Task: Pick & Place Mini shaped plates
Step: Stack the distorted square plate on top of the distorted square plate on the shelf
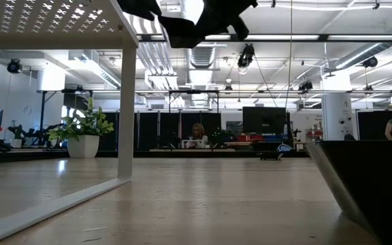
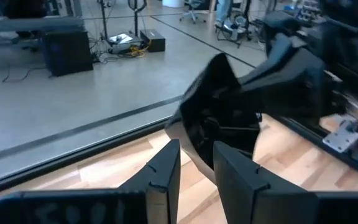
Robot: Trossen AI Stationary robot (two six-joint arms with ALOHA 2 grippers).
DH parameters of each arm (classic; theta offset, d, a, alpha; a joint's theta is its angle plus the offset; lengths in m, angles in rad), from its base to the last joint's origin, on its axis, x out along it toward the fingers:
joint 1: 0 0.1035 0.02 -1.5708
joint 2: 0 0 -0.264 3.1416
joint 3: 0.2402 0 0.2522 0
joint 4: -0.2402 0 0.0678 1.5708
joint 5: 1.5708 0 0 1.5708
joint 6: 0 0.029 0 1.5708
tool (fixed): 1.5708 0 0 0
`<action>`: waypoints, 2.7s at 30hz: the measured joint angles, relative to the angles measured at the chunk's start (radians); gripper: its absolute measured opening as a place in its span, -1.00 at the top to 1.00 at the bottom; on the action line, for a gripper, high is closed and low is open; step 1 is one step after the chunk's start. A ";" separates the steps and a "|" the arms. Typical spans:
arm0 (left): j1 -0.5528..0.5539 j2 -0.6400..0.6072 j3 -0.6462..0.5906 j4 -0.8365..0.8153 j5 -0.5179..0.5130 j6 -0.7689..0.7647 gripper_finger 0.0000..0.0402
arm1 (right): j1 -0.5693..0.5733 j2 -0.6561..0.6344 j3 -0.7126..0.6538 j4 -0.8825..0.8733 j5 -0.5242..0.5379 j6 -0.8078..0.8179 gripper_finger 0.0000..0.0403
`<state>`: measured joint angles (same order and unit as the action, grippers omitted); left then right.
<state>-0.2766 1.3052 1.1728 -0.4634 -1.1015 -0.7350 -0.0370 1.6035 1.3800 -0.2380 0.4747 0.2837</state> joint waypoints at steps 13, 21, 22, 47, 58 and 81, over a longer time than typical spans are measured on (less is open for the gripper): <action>0.062 0.000 0.000 0.001 0.001 -0.095 0.55 | 0.007 0.000 0.000 0.036 0.000 -0.008 0.96; 0.067 0.000 0.000 0.001 0.004 -0.128 0.63 | 0.007 0.000 0.000 0.039 0.000 -0.008 0.96; 0.067 0.000 0.000 0.001 0.004 -0.134 0.67 | 0.007 0.000 0.000 0.039 -0.001 -0.008 0.96; 0.067 0.000 0.000 0.037 0.000 -0.135 1.00 | 0.007 -0.002 0.000 0.033 -0.008 -0.004 0.84; 0.066 0.000 0.000 0.041 0.010 -0.140 1.00 | 0.020 -0.019 0.000 0.035 -0.015 -0.004 0.42; 0.067 -0.099 0.000 -0.028 0.096 -0.091 1.00 | 0.067 -0.192 0.008 -0.055 -0.166 0.004 0.16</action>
<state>-0.2100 1.2059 1.1728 -0.4916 -1.0059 -0.8263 0.0299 1.4115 1.3876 -0.2930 0.3089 0.2874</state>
